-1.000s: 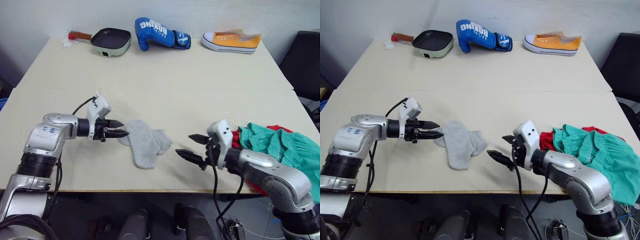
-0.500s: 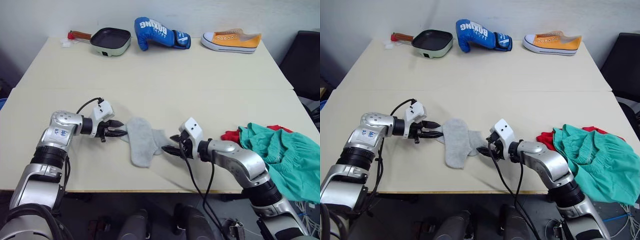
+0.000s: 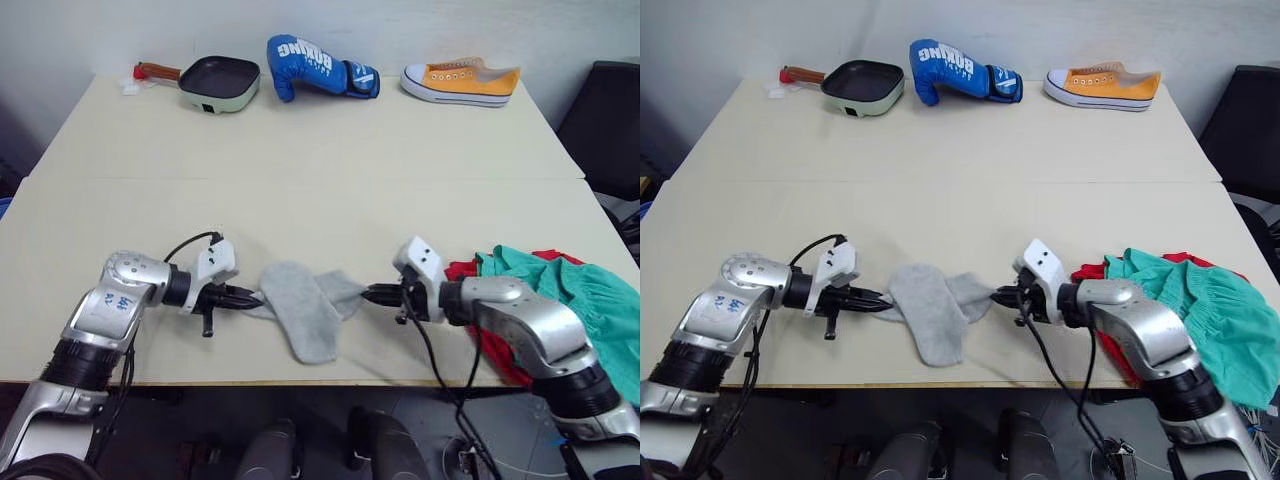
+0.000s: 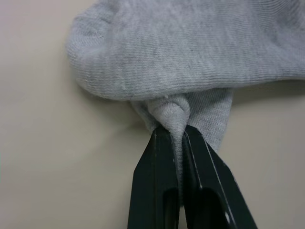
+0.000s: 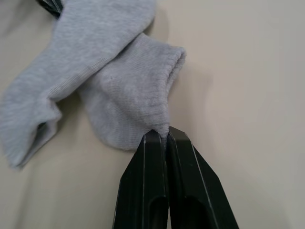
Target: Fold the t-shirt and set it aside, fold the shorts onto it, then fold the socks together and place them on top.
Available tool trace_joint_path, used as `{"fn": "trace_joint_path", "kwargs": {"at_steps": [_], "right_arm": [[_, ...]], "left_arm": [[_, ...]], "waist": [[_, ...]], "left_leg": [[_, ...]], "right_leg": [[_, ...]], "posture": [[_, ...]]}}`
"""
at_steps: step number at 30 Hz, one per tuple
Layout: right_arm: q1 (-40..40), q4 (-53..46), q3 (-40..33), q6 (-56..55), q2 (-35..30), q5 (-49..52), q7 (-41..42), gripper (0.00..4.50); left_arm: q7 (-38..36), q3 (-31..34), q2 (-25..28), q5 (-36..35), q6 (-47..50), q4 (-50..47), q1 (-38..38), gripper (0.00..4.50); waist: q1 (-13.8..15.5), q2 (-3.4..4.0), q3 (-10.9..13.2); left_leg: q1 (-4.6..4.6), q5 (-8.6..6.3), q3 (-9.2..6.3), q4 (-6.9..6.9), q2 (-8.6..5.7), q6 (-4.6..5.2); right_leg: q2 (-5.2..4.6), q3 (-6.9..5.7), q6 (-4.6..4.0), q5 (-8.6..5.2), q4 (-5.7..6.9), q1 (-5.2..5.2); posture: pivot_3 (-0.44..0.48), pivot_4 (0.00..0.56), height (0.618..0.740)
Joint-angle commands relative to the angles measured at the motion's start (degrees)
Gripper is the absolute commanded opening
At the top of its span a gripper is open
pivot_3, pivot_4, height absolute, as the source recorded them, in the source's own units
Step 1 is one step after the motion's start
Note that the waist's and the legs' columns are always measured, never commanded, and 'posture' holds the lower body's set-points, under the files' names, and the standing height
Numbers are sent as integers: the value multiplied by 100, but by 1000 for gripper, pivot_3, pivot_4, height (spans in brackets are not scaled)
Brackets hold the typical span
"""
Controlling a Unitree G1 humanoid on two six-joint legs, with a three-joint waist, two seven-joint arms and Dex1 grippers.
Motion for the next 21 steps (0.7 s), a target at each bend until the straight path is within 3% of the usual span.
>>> {"fn": "trace_joint_path", "kwargs": {"at_steps": [1,4,5,8,13,16,21], "right_arm": [[155,-196,-233,-112,-264,37,309,21],[223,-36,-241,-274,-219,-178,158,21],[227,0,-263,-267,-172,-207,79,6],[237,-8,-421,-65,-10,-111,-146,681],[483,-618,-941,496,12,426,-297,2423],[743,-1251,-1389,1120,33,1181,-396,3491],[937,-1837,-1769,2131,545,2369,-1131,3491]], "left_arm": [[519,115,-76,-18,518,-534,234,0],[874,265,-238,-133,833,-731,287,0],[930,292,-262,-161,898,-764,295,251],[922,335,-179,-269,1038,-824,302,1049],[319,369,246,-443,821,-351,-108,2640],[-434,318,491,-680,782,283,-646,3609],[-696,-95,53,-240,216,2114,-2017,3609]], "waist": [[10,0,0],[18,0,0],[19,0,0],[18,0,0],[18,0,1],[19,1,1],[41,0,1]], "left_leg": [[0,0,0,0,0,0],[1,0,0,0,-1,1],[1,0,0,0,-1,1],[1,0,0,0,-1,0],[1,0,-1,0,0,-1],[-3,0,-2,0,0,-1],[-3,0,-5,1,-2,-1]], "right_leg": [[0,0,0,0,0,1],[-3,0,0,0,0,3],[-4,0,0,0,0,3],[-3,0,0,0,1,2],[-2,-4,0,0,0,2],[-1,-5,0,0,-2,0],[-3,-10,0,0,-5,3]], "posture": [[0,150,740],[0,150,740],[0,150,740],[0,150,740],[0,150,740],[0,150,740],[0,150,740]]}}
